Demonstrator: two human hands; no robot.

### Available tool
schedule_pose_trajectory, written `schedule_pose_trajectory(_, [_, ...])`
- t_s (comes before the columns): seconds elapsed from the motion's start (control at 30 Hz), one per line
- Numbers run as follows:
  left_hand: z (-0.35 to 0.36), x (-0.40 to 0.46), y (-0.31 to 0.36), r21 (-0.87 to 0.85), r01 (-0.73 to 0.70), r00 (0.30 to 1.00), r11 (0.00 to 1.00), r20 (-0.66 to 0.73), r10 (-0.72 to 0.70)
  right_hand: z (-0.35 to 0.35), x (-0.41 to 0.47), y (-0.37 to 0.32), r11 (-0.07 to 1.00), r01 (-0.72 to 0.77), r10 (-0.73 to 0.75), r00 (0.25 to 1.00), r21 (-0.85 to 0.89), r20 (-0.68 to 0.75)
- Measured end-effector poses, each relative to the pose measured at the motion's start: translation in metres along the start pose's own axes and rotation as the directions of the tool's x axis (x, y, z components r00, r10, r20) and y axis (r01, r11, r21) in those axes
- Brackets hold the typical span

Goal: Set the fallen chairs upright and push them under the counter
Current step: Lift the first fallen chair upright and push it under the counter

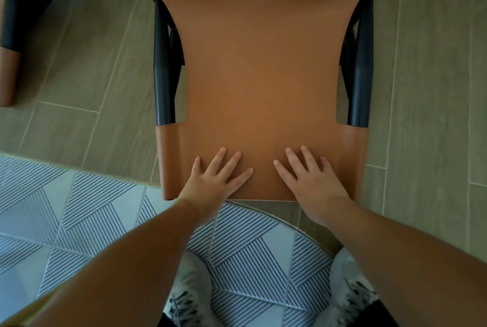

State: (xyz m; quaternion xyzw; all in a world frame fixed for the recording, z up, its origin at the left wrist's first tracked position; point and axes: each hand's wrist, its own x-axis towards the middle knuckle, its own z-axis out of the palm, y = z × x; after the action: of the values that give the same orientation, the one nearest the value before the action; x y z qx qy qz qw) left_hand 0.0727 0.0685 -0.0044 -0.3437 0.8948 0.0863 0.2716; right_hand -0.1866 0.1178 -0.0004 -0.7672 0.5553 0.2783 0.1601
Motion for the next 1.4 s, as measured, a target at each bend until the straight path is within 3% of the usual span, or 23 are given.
schedule_pose_trajectory(0.6, [-0.227, -0.083, -0.03, 0.003, -0.03, 0.999, 1.0, 0.03, 0.029, -0.216, -0.106, 0.062, 0.995, 0.085, -0.082, 0.995, 0.054, -0.048])
schedule_pose_trajectory(0.73, [-0.284, -0.099, -0.044, 0.086, -0.035, 0.999, 0.996, -0.027, 0.037, -0.269, -0.125, 0.083, 0.989, 0.142, -0.135, 0.981, 0.039, -0.136])
schedule_pose_trajectory(1.0, [-0.402, -0.113, -0.078, 0.158, 0.129, 0.988, 0.979, -0.106, -0.114, -0.375, -0.151, 0.131, 0.985, 0.172, -0.164, 0.919, -0.011, -0.358])
schedule_pose_trajectory(1.27, [-0.501, -0.105, -0.113, 0.132, 0.318, 0.942, 0.939, -0.153, -0.298, -0.461, -0.161, 0.175, 0.99, 0.122, -0.138, 0.894, -0.065, -0.426])
schedule_pose_trajectory(1.4, [-0.542, -0.098, -0.142, 0.137, 0.302, 0.942, 0.944, -0.193, -0.273, -0.503, -0.154, 0.206, 0.993, 0.077, -0.107, 0.885, -0.085, -0.452])
